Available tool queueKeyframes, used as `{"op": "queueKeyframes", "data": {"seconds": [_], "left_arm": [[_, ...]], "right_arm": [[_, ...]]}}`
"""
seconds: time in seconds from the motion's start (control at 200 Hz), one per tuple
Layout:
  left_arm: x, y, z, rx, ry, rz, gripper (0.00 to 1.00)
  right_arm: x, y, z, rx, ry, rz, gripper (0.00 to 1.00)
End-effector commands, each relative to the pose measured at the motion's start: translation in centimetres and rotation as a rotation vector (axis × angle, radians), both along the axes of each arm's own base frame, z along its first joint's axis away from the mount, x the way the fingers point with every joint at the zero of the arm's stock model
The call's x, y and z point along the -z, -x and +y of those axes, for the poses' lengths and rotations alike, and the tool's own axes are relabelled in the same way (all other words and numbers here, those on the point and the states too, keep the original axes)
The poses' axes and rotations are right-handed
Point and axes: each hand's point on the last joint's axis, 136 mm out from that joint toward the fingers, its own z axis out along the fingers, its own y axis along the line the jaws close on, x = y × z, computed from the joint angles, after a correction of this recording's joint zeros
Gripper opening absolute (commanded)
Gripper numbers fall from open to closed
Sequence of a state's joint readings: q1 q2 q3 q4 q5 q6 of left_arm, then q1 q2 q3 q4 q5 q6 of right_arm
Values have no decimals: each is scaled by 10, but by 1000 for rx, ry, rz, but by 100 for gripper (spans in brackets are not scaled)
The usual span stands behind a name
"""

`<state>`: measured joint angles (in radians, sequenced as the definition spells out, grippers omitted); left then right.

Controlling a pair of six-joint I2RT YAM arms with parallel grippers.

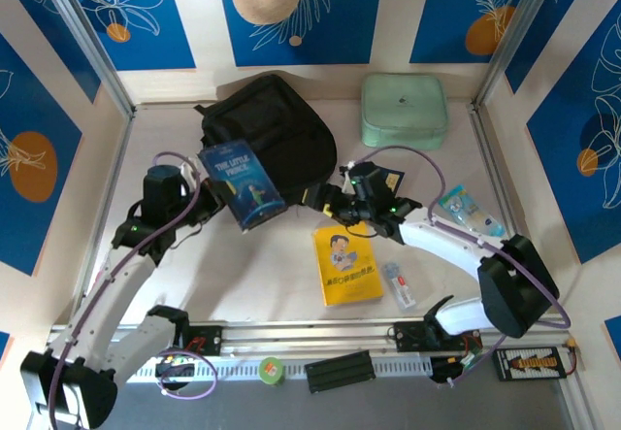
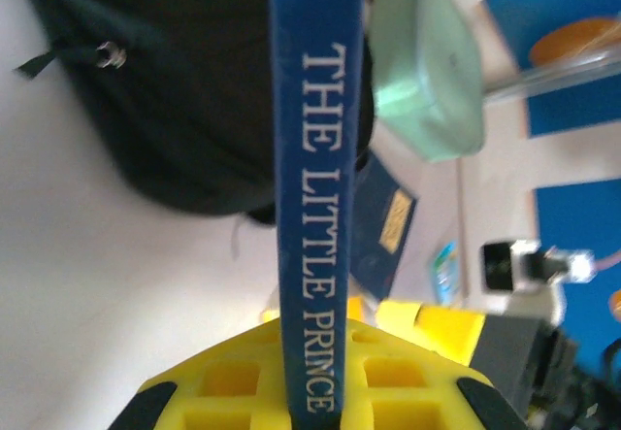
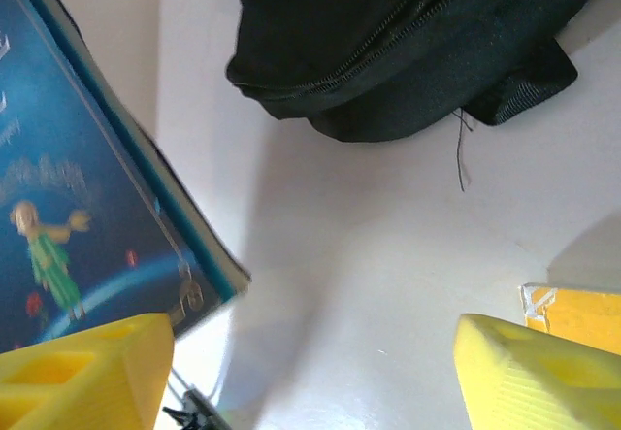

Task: Pack the student bag
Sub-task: Pick up the book from the bottom-center of the table, then pass the book.

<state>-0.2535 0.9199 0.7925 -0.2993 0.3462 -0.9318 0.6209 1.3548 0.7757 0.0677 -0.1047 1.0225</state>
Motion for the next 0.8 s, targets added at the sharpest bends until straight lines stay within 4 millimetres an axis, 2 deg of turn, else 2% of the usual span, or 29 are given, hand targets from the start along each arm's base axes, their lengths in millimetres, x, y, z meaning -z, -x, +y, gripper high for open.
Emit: {"op": "queueKeyframes", "data": {"seconds": [0.0, 0.13, 0.215, 0.315, 0.56, 0.795], "left_arm": [[-55, -34, -15, -59, 209, -170, 0], [-70, -48, -31, -81, 265, -216, 0], [-77, -51, -46, -74, 260, -243, 0], [-76, -55, -57, -68, 250, -244, 0], [-75, -66, -77, -91, 314, -248, 0], [-80, -71, -79, -131, 383, -245, 0]], "right_arm": [[-49, -1, 7, -32, -253, -49, 82], [-58, -8, -2, 42, -401, 3, 91], [-68, -13, 1, 64, -525, 36, 95], [-77, -21, 3, 89, -582, 54, 98], [-83, -39, 6, 171, -648, 47, 99], [-86, -43, 31, 138, -706, 84, 98]]}}
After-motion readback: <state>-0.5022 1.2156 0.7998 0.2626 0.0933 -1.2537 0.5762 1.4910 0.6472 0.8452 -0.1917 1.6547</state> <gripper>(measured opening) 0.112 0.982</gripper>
